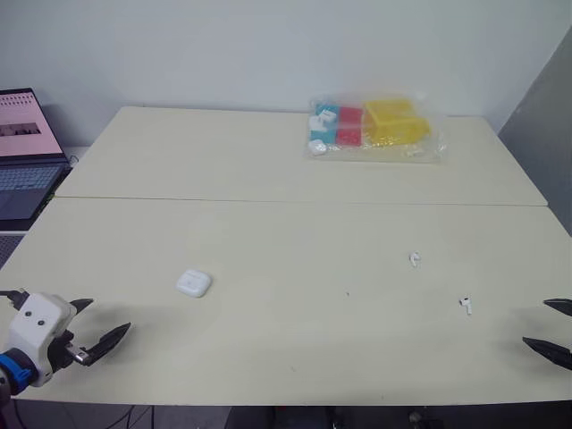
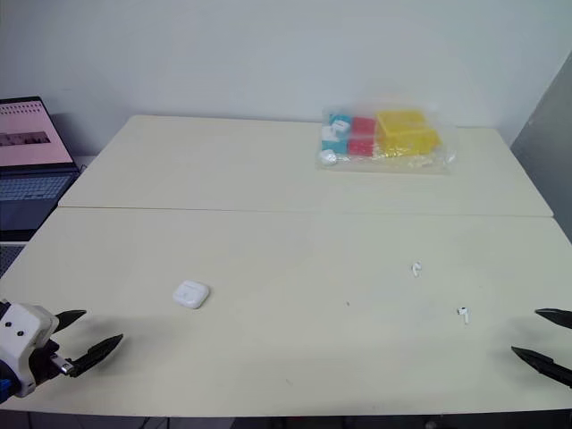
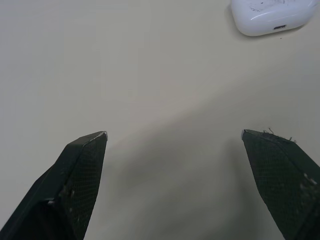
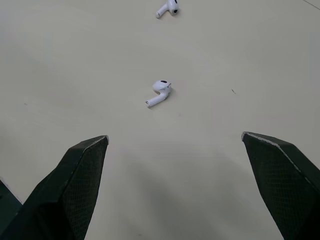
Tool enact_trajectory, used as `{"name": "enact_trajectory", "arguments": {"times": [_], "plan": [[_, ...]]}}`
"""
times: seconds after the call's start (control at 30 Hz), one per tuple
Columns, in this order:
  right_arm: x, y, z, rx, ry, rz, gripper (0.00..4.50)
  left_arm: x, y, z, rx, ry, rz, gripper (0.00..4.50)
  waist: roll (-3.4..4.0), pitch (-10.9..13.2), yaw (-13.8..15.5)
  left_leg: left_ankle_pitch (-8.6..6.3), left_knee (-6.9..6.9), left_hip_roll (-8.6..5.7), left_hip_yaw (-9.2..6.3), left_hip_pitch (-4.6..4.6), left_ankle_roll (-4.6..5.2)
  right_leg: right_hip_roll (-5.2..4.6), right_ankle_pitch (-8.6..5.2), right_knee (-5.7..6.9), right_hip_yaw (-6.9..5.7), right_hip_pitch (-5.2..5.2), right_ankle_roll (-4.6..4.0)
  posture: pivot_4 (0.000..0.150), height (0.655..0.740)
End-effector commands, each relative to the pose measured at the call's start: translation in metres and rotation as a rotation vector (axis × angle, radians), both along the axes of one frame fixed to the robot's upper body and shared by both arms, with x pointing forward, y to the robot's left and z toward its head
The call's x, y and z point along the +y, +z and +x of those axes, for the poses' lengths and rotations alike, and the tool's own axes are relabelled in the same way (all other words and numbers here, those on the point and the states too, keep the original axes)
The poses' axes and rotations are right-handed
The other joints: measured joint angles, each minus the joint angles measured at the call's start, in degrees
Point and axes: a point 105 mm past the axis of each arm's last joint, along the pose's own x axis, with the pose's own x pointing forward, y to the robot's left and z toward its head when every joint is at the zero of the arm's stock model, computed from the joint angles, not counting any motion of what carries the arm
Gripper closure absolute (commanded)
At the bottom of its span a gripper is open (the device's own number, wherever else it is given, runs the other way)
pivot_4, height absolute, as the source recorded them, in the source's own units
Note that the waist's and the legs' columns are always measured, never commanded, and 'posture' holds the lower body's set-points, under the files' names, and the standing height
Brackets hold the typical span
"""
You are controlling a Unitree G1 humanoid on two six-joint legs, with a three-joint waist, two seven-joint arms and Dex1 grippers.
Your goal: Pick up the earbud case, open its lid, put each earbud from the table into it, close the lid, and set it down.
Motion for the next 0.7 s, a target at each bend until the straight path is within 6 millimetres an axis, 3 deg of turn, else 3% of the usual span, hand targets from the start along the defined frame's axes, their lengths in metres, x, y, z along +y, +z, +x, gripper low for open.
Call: {"name": "enact_trajectory", "arguments": {"times": [0.03, 0.13, 0.2, 0.7], "plan": [[0.003, 0.004, 0.001, -0.017, 0.013, -0.018, 0.02, -0.003, 0.015, 0.003, -0.033, -0.023, -0.032, 0.00, 0.00, 0.00, 0.00, 0.00, 0.00, 0.00, 0.00, 0.01, 0.00, 0.00, 0.00, 0.00, 0.00, 0.01, 0.00, 0.150, 0.7378], [0.009, 0.003, 0.003, -0.017, 0.018, -0.020, 0.02, -0.007, 0.023, 0.007, -0.034, -0.068, -0.103, 0.00, 0.00, 0.00, -0.01, 0.00, 0.01, 0.07, -0.01, 0.06, 0.00, 0.00, 0.00, 0.02, -0.05, 0.06, -0.01, 0.150, 0.7378], [0.011, 0.002, 0.005, -0.018, 0.016, -0.019, 0.02, 0.002, 0.027, 0.011, -0.084, -0.027, -0.070, 0.00, 0.02, -0.02, 0.02, 0.00, 0.01, 0.07, -0.01, 0.07, 0.00, 0.00, 0.00, 0.03, -0.06, 0.07, -0.01, 0.150, 0.7378], [0.016, 0.005, 0.015, -0.035, 0.021, -0.032, 0.02, 0.001, 0.019, 0.009, -0.050, -0.014, -0.067, 0.00, -0.01, -0.04, -0.01, -0.01, 0.02, 0.06, 0.00, 0.13, -0.02, 0.00, -0.02, 0.04, -0.02, 0.15, 0.03, 0.150, 0.7378]]}}
